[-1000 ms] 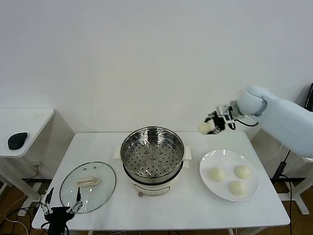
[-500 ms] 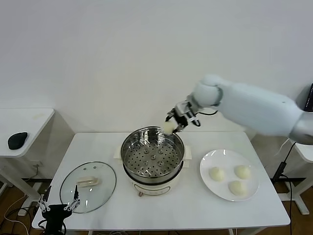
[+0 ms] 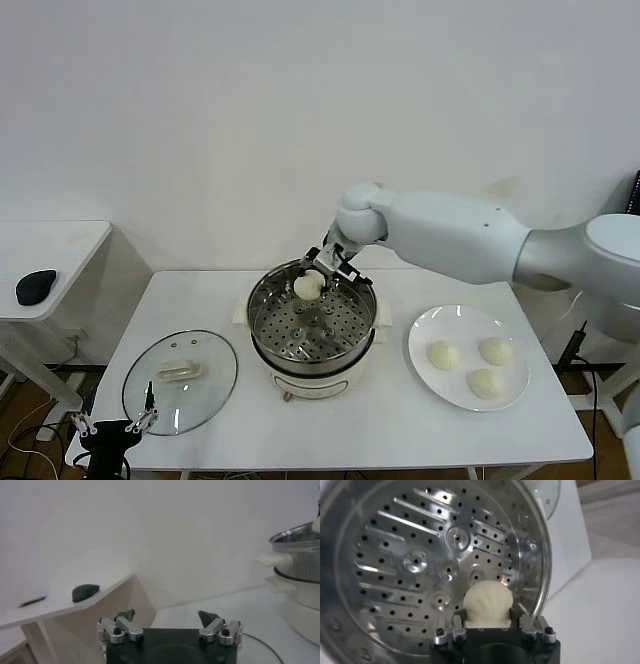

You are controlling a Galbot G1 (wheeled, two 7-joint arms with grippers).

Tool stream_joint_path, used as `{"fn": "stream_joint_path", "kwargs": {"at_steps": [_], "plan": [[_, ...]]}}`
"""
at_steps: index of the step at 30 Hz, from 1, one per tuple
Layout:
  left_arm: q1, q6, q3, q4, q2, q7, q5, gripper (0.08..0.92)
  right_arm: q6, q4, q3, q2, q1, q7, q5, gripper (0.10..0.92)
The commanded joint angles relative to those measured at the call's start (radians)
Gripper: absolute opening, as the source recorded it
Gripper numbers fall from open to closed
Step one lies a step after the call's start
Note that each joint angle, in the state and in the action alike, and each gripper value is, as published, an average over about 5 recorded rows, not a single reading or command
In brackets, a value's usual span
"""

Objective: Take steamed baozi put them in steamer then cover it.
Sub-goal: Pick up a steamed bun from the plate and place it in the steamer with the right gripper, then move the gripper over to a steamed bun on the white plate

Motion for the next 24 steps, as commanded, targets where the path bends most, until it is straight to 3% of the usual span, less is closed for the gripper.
{"fn": "stream_joint_path", "kwargs": {"at_steps": [1, 10, 15, 19, 24], "plan": [[-0.001, 0.000, -0.001, 0.003, -0.001, 0.000, 0.000, 0.823, 0.139, -0.092, -0.012, 0.057, -0.033, 0.029, -0.151, 0.552], [-0.001, -0.001, -0.001, 0.001, -0.005, 0.000, 0.004, 0.823, 0.163, -0.120, 0.011, 0.052, -0.064, 0.057, -0.185, 0.589], [0.002, -0.001, -0.002, -0.002, -0.006, 0.000, 0.006, 0.823, 0.116, -0.085, 0.037, 0.032, -0.034, 0.038, -0.090, 0.692], [0.003, 0.000, -0.006, -0.008, -0.005, 0.001, 0.006, 0.823, -0.100, 0.032, 0.040, -0.032, 0.042, -0.066, 0.116, 0.790], [0.001, 0.000, -0.008, -0.014, -0.006, 0.001, 0.004, 0.823, -0.416, 0.209, 0.052, -0.153, 0.126, -0.160, 0.307, 0.821]]}}
